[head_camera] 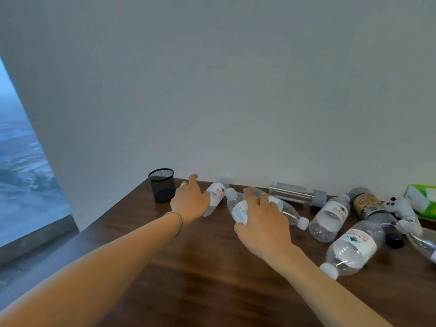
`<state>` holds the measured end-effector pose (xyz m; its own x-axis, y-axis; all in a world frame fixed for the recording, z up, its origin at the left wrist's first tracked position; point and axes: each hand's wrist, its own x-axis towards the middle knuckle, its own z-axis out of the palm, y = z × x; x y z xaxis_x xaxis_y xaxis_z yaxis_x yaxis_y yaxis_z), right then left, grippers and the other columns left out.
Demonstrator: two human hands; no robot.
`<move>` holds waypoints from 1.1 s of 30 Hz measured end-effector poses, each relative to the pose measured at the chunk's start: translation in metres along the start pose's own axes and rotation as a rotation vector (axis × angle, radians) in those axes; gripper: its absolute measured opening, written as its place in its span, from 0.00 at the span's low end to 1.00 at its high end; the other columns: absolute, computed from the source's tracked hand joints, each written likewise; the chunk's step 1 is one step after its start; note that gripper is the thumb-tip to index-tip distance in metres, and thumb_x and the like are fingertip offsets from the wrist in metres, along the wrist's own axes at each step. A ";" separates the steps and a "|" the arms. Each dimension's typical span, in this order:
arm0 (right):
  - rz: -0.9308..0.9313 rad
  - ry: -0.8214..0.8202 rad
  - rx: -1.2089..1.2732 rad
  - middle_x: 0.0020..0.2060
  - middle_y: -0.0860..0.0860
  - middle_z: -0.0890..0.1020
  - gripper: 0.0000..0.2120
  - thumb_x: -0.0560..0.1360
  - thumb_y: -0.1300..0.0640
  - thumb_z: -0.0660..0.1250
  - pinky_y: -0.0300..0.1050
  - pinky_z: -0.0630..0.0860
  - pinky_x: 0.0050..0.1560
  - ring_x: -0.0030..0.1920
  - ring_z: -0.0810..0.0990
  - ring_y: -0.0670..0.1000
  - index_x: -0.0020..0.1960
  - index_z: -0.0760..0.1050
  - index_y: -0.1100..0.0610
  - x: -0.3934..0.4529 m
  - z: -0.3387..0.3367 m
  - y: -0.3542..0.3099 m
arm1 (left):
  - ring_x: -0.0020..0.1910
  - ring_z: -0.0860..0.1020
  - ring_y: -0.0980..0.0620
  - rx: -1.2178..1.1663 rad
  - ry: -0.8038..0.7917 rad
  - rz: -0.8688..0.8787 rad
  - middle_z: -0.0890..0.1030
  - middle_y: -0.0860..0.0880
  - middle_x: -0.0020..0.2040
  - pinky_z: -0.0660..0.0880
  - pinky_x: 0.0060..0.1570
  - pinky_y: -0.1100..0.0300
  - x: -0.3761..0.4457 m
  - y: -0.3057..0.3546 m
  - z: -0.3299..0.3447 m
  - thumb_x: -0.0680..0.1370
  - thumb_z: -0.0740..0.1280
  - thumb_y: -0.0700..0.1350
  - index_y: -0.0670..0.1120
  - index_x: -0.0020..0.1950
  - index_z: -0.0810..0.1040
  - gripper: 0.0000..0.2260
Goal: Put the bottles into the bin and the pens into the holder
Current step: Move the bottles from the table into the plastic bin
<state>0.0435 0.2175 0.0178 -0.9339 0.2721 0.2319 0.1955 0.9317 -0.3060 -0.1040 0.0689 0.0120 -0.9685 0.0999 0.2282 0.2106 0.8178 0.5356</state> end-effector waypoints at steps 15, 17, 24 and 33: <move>0.042 0.092 0.123 0.71 0.50 0.68 0.38 0.75 0.41 0.62 0.52 0.75 0.62 0.68 0.72 0.54 0.80 0.49 0.41 0.004 -0.038 0.051 | 0.57 0.81 0.42 0.297 -0.067 0.040 0.79 0.45 0.61 0.77 0.54 0.50 0.057 -0.007 0.080 0.72 0.70 0.66 0.51 0.72 0.66 0.34; 0.037 0.095 0.130 0.71 0.49 0.68 0.38 0.75 0.40 0.62 0.52 0.75 0.61 0.68 0.72 0.54 0.80 0.49 0.40 0.004 -0.040 0.047 | 0.55 0.82 0.43 0.284 -0.067 0.038 0.80 0.46 0.59 0.77 0.49 0.52 0.053 -0.008 0.076 0.73 0.70 0.63 0.51 0.70 0.67 0.31; -0.029 0.095 0.178 0.69 0.48 0.69 0.38 0.75 0.39 0.63 0.52 0.76 0.61 0.67 0.73 0.53 0.80 0.50 0.40 -0.009 -0.042 0.006 | 0.48 0.80 0.47 0.052 0.020 -0.033 0.81 0.49 0.54 0.74 0.45 0.55 0.017 -0.020 0.038 0.72 0.68 0.65 0.54 0.68 0.69 0.29; -0.217 0.059 0.298 0.67 0.48 0.70 0.36 0.75 0.41 0.64 0.52 0.73 0.57 0.66 0.74 0.55 0.80 0.53 0.41 -0.058 -0.028 -0.115 | 0.53 0.82 0.49 -0.108 0.179 -0.167 0.82 0.52 0.59 0.79 0.53 0.52 -0.064 -0.108 -0.081 0.72 0.67 0.70 0.55 0.70 0.68 0.32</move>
<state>0.0837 0.1008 0.0653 -0.9236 0.0970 0.3710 -0.1093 0.8606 -0.4973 -0.0542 -0.0719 0.0058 -0.9540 -0.1409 0.2647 0.0724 0.7485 0.6592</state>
